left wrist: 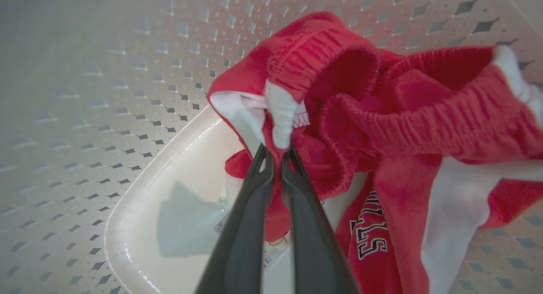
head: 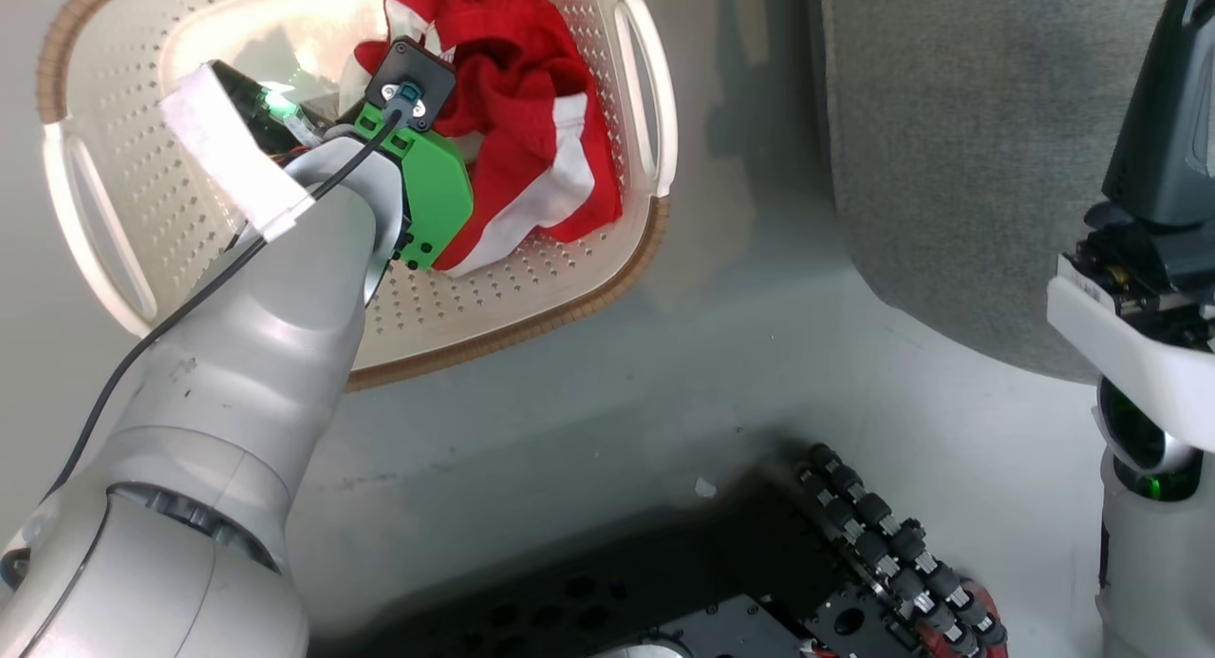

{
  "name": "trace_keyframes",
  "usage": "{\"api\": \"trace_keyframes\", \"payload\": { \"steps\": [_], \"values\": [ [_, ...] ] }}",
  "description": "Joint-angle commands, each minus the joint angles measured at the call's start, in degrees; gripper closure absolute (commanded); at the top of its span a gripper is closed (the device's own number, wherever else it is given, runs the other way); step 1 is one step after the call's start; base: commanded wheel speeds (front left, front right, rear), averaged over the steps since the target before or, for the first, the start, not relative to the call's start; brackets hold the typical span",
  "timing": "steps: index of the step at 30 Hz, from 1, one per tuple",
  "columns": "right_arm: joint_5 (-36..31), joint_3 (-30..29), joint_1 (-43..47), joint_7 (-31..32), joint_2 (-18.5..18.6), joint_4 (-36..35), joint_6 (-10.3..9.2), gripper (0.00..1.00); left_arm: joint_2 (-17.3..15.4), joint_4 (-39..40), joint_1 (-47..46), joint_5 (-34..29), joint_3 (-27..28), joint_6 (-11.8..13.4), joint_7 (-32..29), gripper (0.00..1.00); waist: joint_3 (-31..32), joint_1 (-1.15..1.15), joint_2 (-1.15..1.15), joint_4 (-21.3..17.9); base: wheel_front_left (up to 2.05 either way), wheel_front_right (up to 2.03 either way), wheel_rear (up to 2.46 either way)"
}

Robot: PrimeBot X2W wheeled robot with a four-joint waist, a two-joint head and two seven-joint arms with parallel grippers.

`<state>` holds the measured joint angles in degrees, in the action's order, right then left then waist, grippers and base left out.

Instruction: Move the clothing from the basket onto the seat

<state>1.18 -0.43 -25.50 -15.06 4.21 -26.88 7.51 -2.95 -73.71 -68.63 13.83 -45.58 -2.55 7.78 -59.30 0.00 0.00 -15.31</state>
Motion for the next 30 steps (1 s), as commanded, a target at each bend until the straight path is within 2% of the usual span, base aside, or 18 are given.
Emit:
{"api": "trace_keyframes", "payload": {
  "steps": [1, 9, 24, 30],
  "values": [
    [-0.3, 0.2, -0.8, -0.2, -0.2, 0.5, -0.04, 0.00, -0.1, 0.1, 0.3, 0.7, 0.4, -0.2, 1.1, 1.00, 2.1, 0.00, 0.00, 0.4, 0.00, 0.00, 0.00],
    [0.0, 1.6, 1.0, -0.2, -0.1, 3.1, -0.04, 0.00, 0.0, 3.7, 7.3, 5.6, -0.1, -1.4, 3.9, 1.00, 12.4, 0.00, 0.00, 3.7, 0.00, 0.00, 0.00],
    [-0.2, 6.2, 7.5, -0.2, 0.8, 10.3, -0.04, 0.00, 0.0, 12.2, 21.2, 15.9, -1.1, 1.3, 7.4, 1.00, 34.4, 0.00, 0.00, 6.9, 0.00, 0.00, 0.00],
    [0.6, 7.3, 11.8, -0.2, 0.6, 13.8, -0.04, 0.00, 0.0, 18.2, 25.5, 15.9, -0.2, 3.8, 7.4, 1.00, 42.9, 0.00, 0.00, 7.5, 0.00, 0.00, 0.00]
  ]
}}
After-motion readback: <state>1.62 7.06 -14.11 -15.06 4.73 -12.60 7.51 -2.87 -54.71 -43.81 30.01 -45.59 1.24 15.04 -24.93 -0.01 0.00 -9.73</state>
